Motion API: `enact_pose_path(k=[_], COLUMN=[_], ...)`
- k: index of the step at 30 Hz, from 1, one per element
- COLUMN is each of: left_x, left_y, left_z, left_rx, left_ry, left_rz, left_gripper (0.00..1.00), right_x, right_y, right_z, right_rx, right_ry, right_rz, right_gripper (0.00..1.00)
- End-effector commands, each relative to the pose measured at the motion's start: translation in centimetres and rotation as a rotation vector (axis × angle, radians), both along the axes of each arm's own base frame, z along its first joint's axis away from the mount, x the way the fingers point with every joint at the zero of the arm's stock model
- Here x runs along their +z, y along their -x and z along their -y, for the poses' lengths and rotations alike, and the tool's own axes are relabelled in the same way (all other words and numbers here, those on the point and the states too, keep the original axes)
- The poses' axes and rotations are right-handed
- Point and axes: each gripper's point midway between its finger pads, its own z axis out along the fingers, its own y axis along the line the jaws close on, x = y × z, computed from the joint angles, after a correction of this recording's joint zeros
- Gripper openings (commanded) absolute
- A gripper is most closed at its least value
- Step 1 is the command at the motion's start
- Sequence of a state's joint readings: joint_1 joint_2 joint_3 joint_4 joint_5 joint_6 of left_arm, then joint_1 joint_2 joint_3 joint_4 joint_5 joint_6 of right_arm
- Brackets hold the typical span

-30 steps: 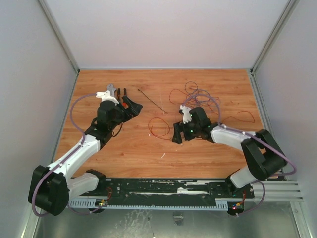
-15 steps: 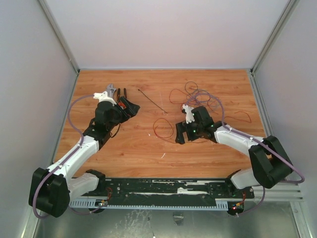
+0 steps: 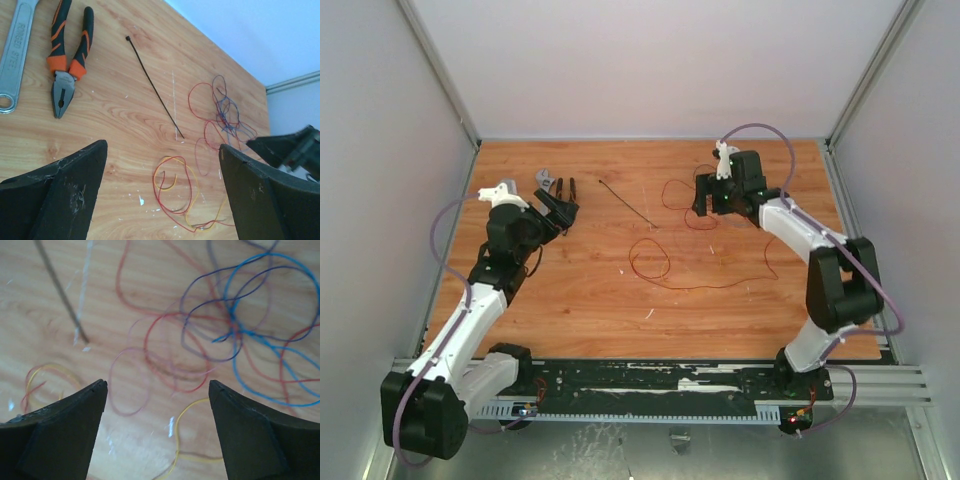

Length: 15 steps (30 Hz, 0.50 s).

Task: Zip-tie the wires
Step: Straighten the cable at the center of the board, then pick up the cable at the center of the board.

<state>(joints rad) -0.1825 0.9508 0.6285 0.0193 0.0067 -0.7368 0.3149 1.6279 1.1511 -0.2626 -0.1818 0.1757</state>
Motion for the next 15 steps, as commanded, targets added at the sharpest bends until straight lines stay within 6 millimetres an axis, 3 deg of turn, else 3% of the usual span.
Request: enact_pose_path(k=[1,8,15], left_x=[2.4,1.2,0.6], left_y=[0.2,0.5,0.4], left_z=[0.3,0.4,0.5], left_rx=[-0.043,-0.048,-0.057], left_ry=[0.008,0.025,0.028], left_rz=[0.055,0.032,0.015], left_gripper=[0.98,0.98,0.98], right_x=[-2.0,-4.6,-4.3], right_y=[-3.9,-7.2,-9.4], right_z=[1.8,1.4,1.8], right_rx=[-0.07,-0.047,-0.065], right_ry=[0.097,0.15,0.197], right_rz=[-0.015,-0.041,-0.017], right_gripper=[0.82,0.71,0.59])
